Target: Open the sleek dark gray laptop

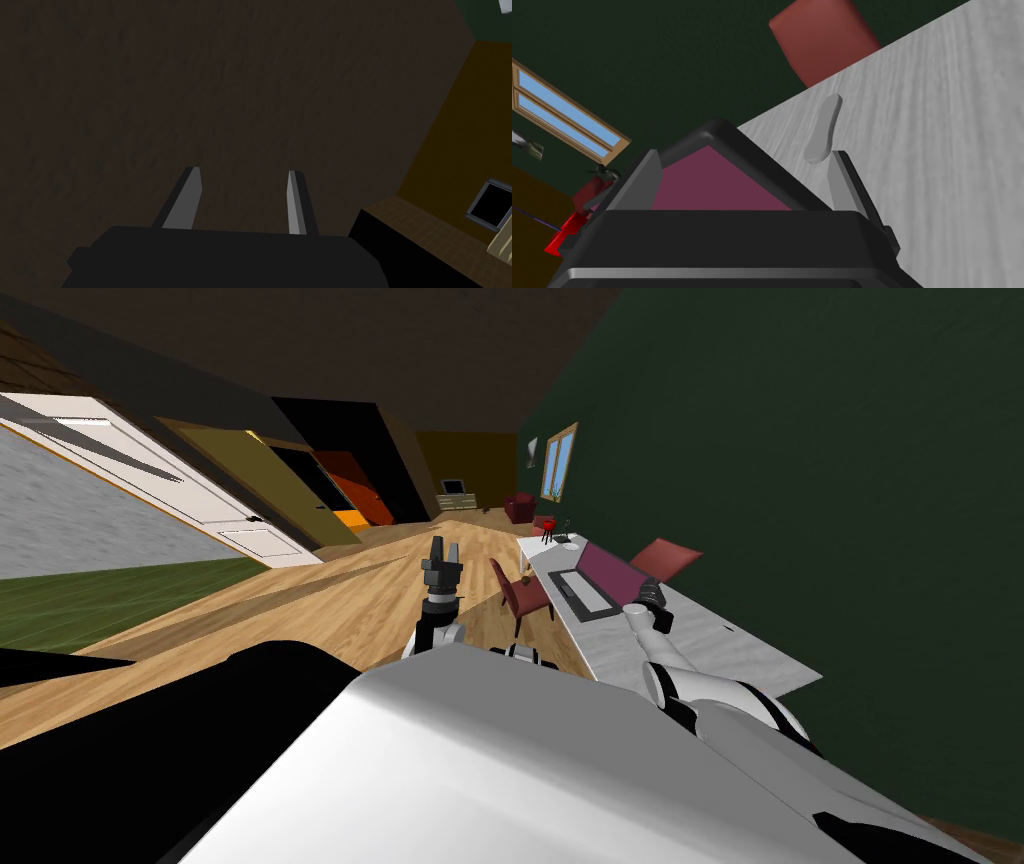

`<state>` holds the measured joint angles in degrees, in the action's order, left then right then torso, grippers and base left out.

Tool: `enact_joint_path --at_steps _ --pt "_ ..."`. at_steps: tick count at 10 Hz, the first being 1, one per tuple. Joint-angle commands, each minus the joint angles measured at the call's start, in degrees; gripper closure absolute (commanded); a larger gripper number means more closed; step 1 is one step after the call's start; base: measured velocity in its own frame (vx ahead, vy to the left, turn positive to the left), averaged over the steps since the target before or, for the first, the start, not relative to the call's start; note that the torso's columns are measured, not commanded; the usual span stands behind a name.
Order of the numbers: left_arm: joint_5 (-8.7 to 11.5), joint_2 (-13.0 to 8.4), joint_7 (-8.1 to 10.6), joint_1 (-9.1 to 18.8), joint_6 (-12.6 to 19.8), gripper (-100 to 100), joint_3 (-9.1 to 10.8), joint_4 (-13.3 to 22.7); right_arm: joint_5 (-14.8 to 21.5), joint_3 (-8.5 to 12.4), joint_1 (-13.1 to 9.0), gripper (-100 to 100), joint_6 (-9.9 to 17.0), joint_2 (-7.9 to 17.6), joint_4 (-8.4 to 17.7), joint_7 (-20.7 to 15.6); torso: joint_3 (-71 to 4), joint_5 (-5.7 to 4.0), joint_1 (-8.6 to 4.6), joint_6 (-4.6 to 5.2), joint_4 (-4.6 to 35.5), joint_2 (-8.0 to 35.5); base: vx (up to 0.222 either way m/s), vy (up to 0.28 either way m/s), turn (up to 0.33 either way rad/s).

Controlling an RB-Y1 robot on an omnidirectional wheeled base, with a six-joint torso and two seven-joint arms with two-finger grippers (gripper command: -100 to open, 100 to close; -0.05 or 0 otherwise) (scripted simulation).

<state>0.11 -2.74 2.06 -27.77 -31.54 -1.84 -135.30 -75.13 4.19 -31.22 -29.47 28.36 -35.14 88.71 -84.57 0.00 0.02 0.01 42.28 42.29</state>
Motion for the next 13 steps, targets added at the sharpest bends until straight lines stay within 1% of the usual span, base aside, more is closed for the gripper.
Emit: enact_joint_path --at_steps 1,3,4,5,6,7,8,9,10,11,12,13 --pt "0.0 0.0 0.00 0.0 0.0 0 0.00 0.0 -1.5 0.8 -2.3 -100 0.3 1.0 4.0 4.4 0.0 0.00 0.00 -0.02 0.0 0.0 0.002 -0.016 0.114" --pt "0.0 0.0 0.00 0.0 0.0 0 0.00 0.0 -2.4 1.4 -3.7 -100 0.6 1.8 6.8 7.5 0.0 -0.01 -0.03 -0.01 0.0 0.0 0.003 -0.018 0.103" --pt "0.0 0.0 0.00 0.0 0.0 0 0.00 0.0 -2.9 1.8 -4.7 -100 0.9 2.4 8.7 9.6 0.0 -0.01 -0.04 0.01 0.0 0.0 0.002 -0.020 0.112" --pt "0.0 0.0 0.00 0.0 0.0 0 0.00 0.0 -2.9 1.8 -4.7 -100 0.9 2.4 8.7 9.6 0.0 -0.01 -0.03 -0.01 0.0 0.0 0.001 -0.015 0.049" --pt "0.0 0.0 0.00 0.0 0.0 0 0.00 0.0 -3.1 2.1 -5.3 -100 1.0 2.7 9.9 10.8 0.0 -0.02 -0.03 0.02 0.0 0.0 -0.001 -0.009 0.042" --pt "0.0 0.0 0.00 0.0 0.0 0 0.00 0.0 -2.7 1.7 -5.3 -100 0.8 2.6 9.7 10.5 0.0 -0.04 -0.06 0.01 0.0 0.0 -0.002 -0.003 0.012" --pt "0.0 0.0 0.00 0.0 0.0 0 0.00 0.0 -2.7 1.6 -5.4 -100 0.8 2.6 9.9 10.9 0.0 -0.03 -0.05 0.02 0.0 0.0 0.000 0.000 0.000" --pt "0.0 0.0 0.00 0.0 0.0 0 0.00 0.0 -2.7 1.6 -5.4 100 0.8 2.6 9.9 10.8 0.0 -0.03 -0.05 0.01 0.0 0.0 0.004 -0.001 0.016" --pt "0.0 0.0 0.00 0.0 0.0 0 0.00 0.0 -1.3 0.8 -3.9 100 -2.1 1.7 8.7 11.2 0.0 -0.13 -0.13 0.08 -0.1 -0.1 0.011 -0.008 0.039" --pt "0.0 0.0 0.00 0.0 0.0 0 0.00 0.0 -1.3 0.8 -3.9 100 -2.3 1.7 8.7 11.2 0.0 -0.19 -0.15 -0.02 -0.2 -0.1 0.008 -0.008 0.031" --pt "0.0 0.0 0.00 0.0 0.0 0 0.00 0.0 0.1 0.0 -2.4 100 -4.6 0.8 7.7 11.5 -0.1 -0.16 -0.15 0.00 -0.1 -0.1 0.011 -0.013 0.041" --pt "0.0 0.0 0.00 0.0 0.0 0 0.00 0.0 0.1 0.0 -2.4 100 -5.4 0.8 7.7 11.5 -0.1 -0.25 -0.17 -0.04 -0.2 -0.1 0.002 -0.005 0.023"
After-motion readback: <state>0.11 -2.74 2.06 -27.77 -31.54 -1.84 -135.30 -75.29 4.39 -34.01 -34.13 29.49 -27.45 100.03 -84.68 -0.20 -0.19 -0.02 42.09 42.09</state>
